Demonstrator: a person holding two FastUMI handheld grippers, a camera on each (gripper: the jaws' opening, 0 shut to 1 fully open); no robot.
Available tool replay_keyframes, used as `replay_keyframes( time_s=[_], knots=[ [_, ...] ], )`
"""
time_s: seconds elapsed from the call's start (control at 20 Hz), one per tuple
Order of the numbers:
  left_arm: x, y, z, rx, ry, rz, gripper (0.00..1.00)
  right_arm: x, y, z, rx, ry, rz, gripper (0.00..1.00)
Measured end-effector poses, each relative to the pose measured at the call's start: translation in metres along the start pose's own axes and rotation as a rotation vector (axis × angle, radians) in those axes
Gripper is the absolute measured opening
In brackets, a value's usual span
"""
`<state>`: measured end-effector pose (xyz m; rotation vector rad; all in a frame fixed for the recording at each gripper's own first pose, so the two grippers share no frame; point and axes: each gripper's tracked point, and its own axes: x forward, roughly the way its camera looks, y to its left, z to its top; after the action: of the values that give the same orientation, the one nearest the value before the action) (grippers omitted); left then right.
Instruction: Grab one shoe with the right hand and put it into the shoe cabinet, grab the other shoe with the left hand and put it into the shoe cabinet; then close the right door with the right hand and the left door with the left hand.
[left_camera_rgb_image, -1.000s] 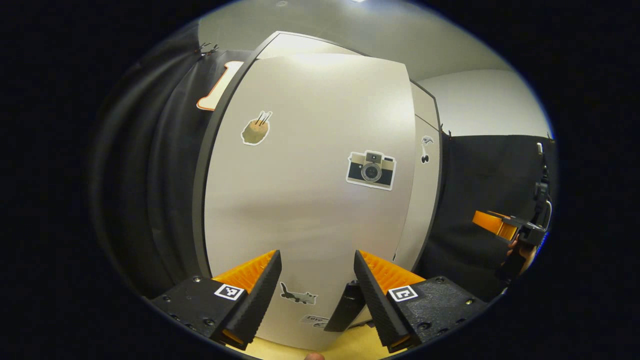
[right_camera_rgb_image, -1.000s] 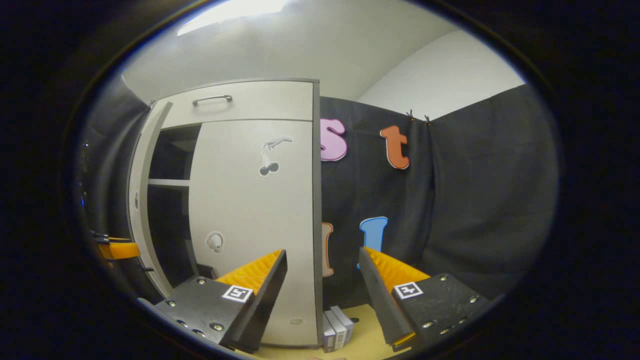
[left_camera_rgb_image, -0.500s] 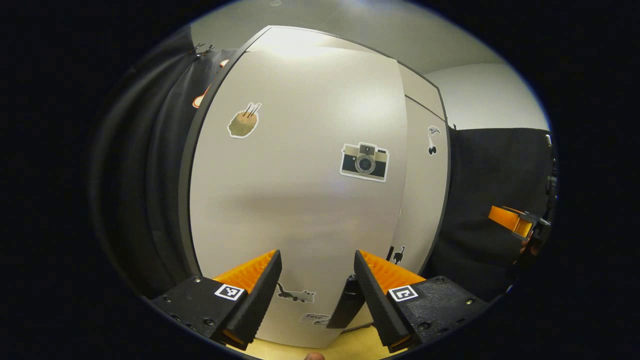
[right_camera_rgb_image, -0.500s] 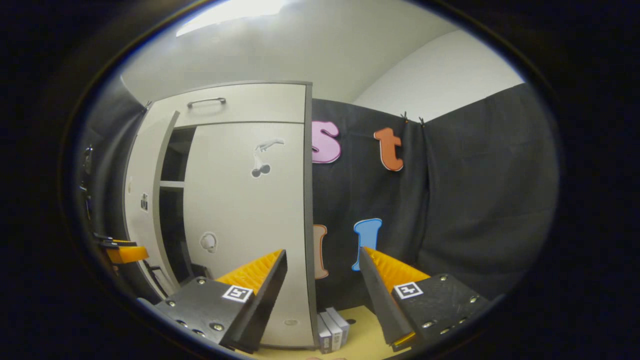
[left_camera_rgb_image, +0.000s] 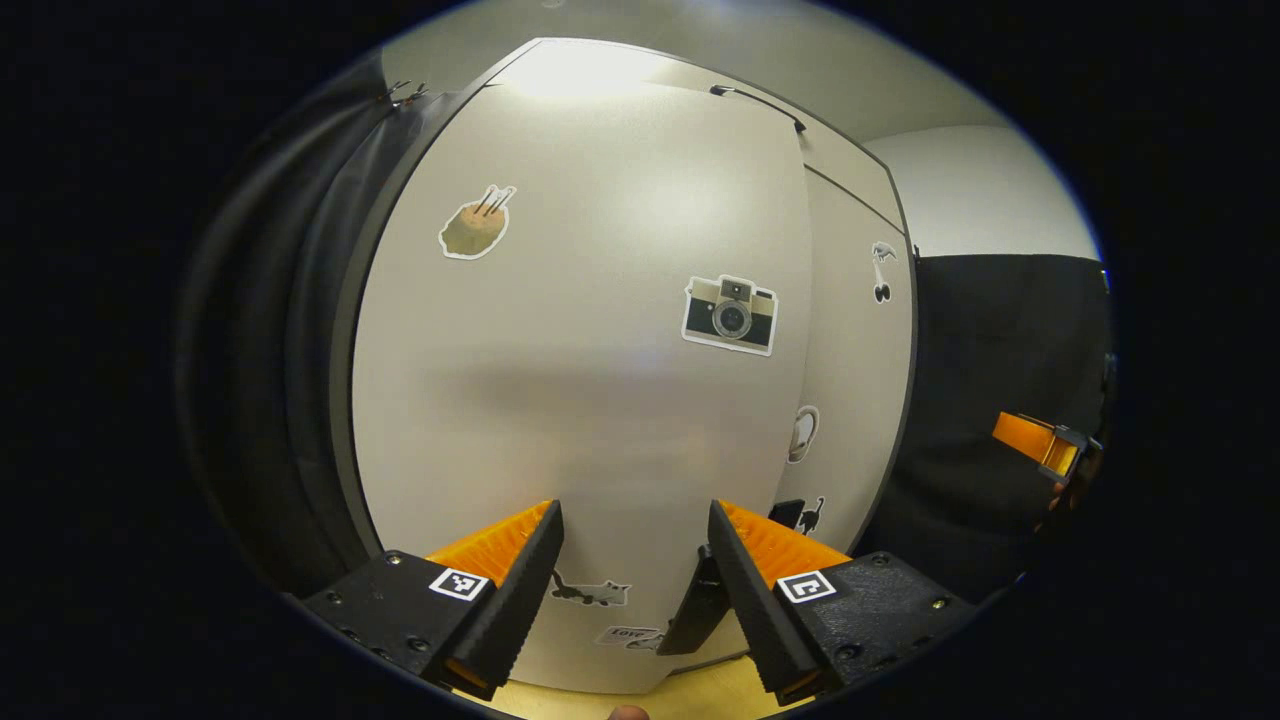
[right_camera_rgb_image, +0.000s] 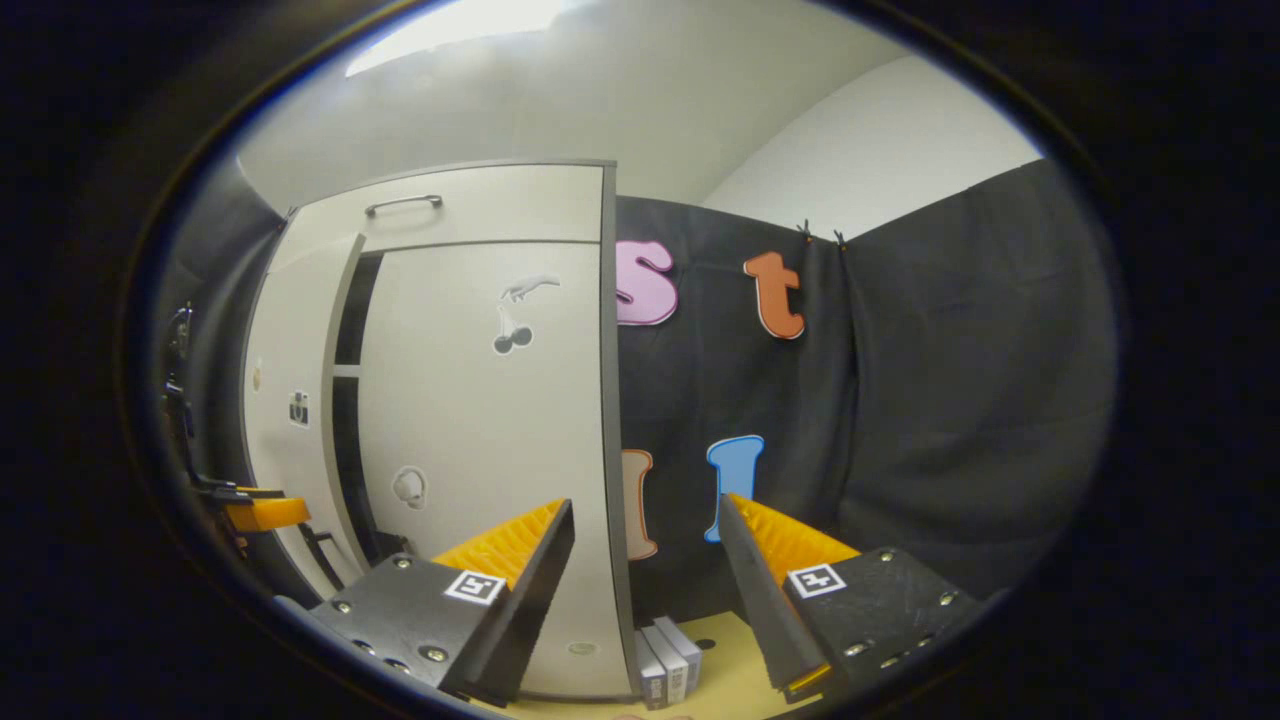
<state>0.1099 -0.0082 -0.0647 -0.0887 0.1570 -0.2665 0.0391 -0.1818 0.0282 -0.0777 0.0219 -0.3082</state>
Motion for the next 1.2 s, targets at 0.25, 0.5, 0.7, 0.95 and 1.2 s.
replay_keyframes(
  time_s=[0.25, 0.5, 0.7, 0.95, 1.2],
  knots=[
    [0.009, -0.001, -0.001, -0.009, -0.003, 0.001, 0.89, 0.005, 0.002, 0.0, -0.004, -0.004, 0.002, 0.87],
    [0.013, 0.001, 0.0, -0.014, -0.002, 0.009, 0.89, 0.009, 0.008, -0.002, -0.002, 0.002, 0.012, 0.87],
    [0.015, 0.004, 0.0, -0.007, -0.001, 0.018, 0.86, 0.01, 0.014, -0.002, -0.005, 0.003, 0.025, 0.87],
    [0.017, 0.004, 0.0, -0.016, 0.002, 0.018, 0.86, 0.012, 0.02, -0.004, -0.006, 0.008, 0.034, 0.87],
    [0.019, 0.006, -0.001, -0.006, 0.009, 0.023, 0.86, 0.01, 0.022, -0.007, -0.013, 0.018, 0.031, 0.87]
  ],
)
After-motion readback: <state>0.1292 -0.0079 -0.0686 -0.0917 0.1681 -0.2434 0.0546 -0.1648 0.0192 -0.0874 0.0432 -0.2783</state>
